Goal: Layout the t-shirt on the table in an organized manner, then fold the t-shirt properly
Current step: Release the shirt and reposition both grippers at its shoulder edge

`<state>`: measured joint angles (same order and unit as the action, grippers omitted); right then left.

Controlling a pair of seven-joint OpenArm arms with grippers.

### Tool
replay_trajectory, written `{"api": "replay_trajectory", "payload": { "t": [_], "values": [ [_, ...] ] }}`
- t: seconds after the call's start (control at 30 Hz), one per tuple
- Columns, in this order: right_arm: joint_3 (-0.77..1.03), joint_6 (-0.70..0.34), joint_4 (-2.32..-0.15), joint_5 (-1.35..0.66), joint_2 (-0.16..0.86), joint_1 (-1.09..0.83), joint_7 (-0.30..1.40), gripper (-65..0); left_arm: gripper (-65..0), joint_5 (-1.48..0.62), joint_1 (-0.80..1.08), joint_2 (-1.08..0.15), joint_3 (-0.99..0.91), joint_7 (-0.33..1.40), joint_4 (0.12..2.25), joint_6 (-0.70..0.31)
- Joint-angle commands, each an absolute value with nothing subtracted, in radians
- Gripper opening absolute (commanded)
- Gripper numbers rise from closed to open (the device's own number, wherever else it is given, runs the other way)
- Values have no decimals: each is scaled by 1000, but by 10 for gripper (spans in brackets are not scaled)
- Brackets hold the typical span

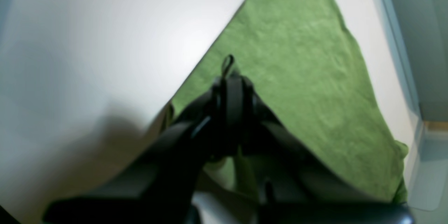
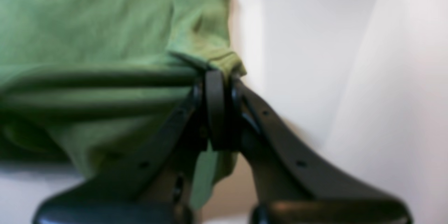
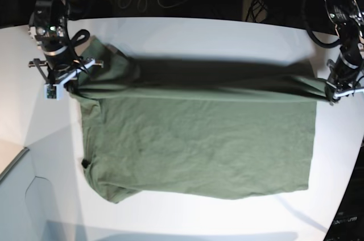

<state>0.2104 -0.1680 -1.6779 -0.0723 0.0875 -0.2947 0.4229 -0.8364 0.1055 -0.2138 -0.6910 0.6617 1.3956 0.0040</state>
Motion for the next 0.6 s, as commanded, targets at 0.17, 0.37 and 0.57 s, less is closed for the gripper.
{"api": "replay_trajectory", "payload": {
  "t": [0.17, 0.37, 0.57],
  "values": [
    [216, -165, -1675, -67, 101, -325, 400, -650, -648, -846, 140, -219, -697, 638, 1405, 1],
    [214, -165, -1662, -65, 113, -371, 401, -594, -647, -846, 171, -182, -727, 645, 1405, 1],
    [222, -165, -1667, -65, 125, -412, 401, -383, -620, -846, 228, -163, -725, 653, 1405, 1]
  ]
}}
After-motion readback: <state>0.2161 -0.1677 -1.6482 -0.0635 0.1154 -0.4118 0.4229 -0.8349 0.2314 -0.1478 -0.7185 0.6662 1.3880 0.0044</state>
